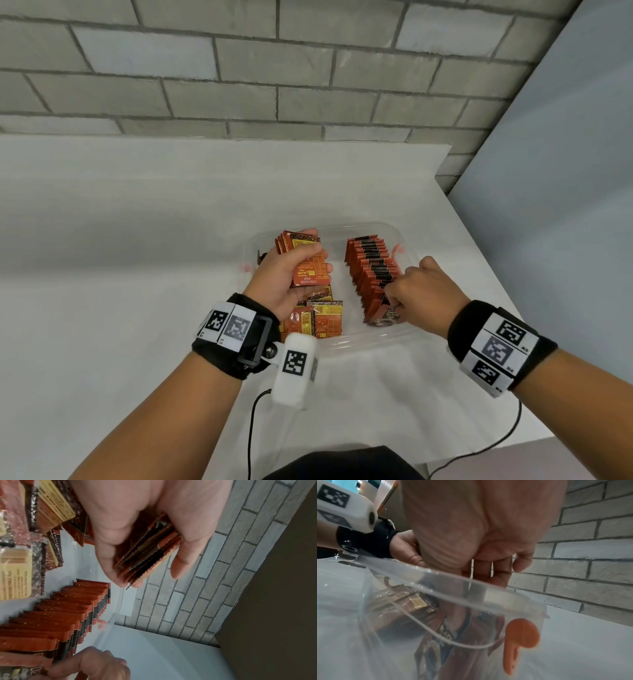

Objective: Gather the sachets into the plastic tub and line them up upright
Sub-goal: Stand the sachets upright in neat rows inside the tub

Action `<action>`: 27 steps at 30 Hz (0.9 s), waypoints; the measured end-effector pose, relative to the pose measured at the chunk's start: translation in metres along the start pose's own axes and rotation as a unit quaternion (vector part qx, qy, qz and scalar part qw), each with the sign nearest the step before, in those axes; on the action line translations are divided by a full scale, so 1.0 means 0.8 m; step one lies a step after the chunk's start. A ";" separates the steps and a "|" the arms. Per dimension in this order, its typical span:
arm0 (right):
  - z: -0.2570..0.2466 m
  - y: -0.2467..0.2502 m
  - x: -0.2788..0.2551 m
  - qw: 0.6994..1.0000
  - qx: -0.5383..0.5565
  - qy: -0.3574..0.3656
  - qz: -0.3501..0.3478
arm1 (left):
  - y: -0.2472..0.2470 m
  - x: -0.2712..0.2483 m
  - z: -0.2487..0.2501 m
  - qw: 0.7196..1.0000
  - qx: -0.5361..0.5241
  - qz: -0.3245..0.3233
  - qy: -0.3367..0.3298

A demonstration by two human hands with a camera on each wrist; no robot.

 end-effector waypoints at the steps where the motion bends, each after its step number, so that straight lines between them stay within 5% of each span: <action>1: 0.000 -0.001 0.001 1.000 -0.003 0.002 -0.003 | -0.002 0.000 0.000 1.000 -0.001 -0.002 0.001; 17: 0.026 0.010 -0.014 0.980 0.196 0.011 0.017 | -0.005 -0.002 -0.010 0.998 -0.066 -0.008 0.022; 22: 0.039 0.036 -0.018 0.846 0.519 0.009 0.119 | -0.020 -0.002 -0.011 0.997 -0.048 -0.057 0.032; 27: 0.000 0.051 -0.006 0.800 0.592 0.072 0.068 | -0.042 -0.002 -0.016 0.993 0.021 -0.114 0.033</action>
Point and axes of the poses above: each hand's wrist, its own x-axis towards the middle knuckle, its own y-axis out of the back of the hand, z = x × y, the point moved 7 cm from there along x, towards the middle knuckle, and after that the axes turned 11 degrees about -z, right-handed, at the moved point
